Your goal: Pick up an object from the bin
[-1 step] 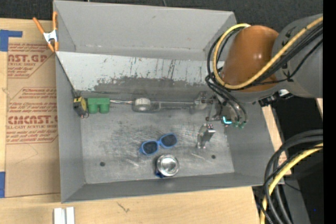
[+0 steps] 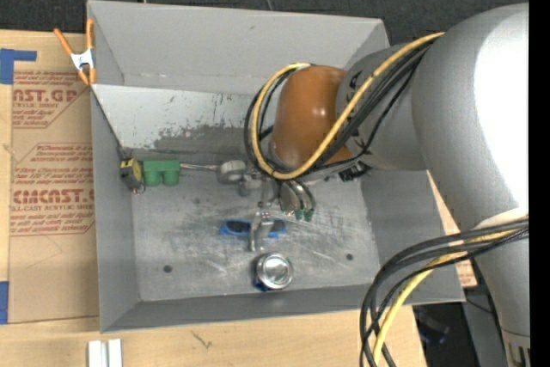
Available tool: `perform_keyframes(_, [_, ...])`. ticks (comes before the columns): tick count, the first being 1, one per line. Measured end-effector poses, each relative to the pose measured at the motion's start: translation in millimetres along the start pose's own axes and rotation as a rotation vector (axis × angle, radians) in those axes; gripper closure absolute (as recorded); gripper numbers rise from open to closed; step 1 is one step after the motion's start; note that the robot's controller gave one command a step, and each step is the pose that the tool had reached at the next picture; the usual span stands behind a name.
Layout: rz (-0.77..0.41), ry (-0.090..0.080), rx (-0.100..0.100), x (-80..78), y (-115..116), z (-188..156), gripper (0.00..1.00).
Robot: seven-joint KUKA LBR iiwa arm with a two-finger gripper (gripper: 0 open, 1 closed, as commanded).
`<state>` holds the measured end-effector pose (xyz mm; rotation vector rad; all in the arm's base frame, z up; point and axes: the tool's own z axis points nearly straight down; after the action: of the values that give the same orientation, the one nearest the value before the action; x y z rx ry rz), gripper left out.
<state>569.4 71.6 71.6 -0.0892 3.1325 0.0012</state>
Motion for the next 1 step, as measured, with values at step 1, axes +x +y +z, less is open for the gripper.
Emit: perform_keyframes(1, [0.003,-0.005,-0.001,-1.2,-1.6,-4.3,1.00])
